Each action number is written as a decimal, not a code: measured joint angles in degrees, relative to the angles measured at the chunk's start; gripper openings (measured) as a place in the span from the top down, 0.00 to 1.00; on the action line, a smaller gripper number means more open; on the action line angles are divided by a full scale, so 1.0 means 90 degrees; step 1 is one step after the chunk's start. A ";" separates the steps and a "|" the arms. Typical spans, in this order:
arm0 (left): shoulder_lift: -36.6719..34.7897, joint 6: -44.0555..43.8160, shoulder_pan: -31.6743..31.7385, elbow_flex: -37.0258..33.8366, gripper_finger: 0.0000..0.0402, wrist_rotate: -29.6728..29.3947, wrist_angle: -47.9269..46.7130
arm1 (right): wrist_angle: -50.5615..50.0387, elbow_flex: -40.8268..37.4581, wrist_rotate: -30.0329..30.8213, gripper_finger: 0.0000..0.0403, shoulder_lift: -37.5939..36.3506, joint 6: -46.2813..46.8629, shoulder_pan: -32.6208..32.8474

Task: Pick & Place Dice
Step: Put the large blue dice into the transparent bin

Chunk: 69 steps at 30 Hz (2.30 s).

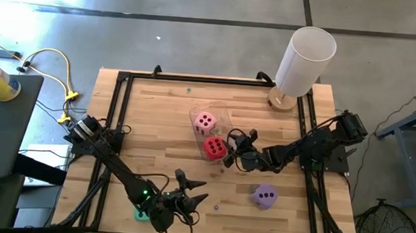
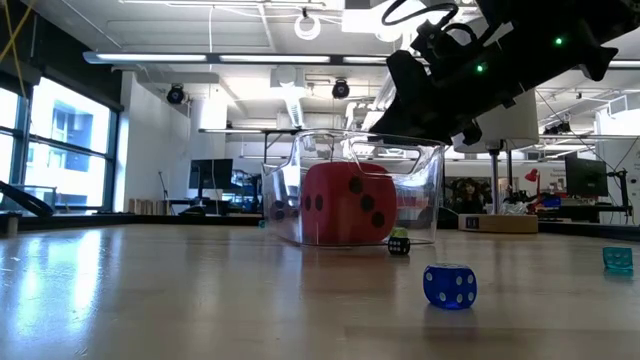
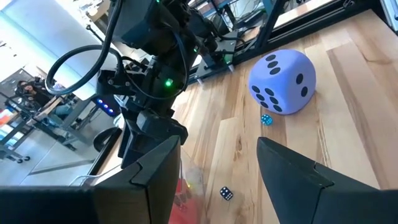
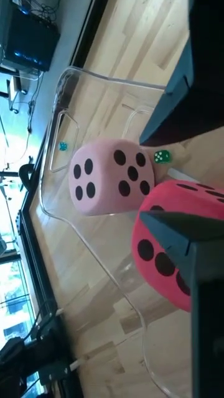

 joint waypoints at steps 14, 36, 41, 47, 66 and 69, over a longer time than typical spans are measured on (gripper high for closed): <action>0.0000 -0.1307 -0.0066 0.0000 0.49 0.0597 -0.0050 | 0.1792 0.0000 -0.0900 0.40 -0.0254 -0.1871 0.0482; 0.0002 -0.0699 -0.0734 0.0000 0.49 0.2120 -0.0071 | 0.3024 0.0000 -0.1124 0.42 -0.0338 -0.3510 0.1298; 0.0002 -0.0815 -0.0619 0.0000 0.49 0.2110 -0.0071 | 0.3033 0.0000 -0.1435 0.42 -0.0338 -0.3336 0.1299; 0.0002 0.0024 -0.0653 0.0000 0.44 0.2128 -0.0071 | 0.3036 0.0000 -0.1559 0.42 -0.0338 -0.3352 0.1292; 0.0002 -0.0148 -0.0789 0.0000 0.01 0.1999 -0.0071 | 0.2987 0.0000 -0.1557 0.42 -0.0338 -0.3322 0.1256; 0.0002 -0.0215 -0.0789 0.0000 0.01 0.2009 -0.0073 | 0.2990 0.0000 -0.1557 0.42 -0.0338 -0.3322 0.1256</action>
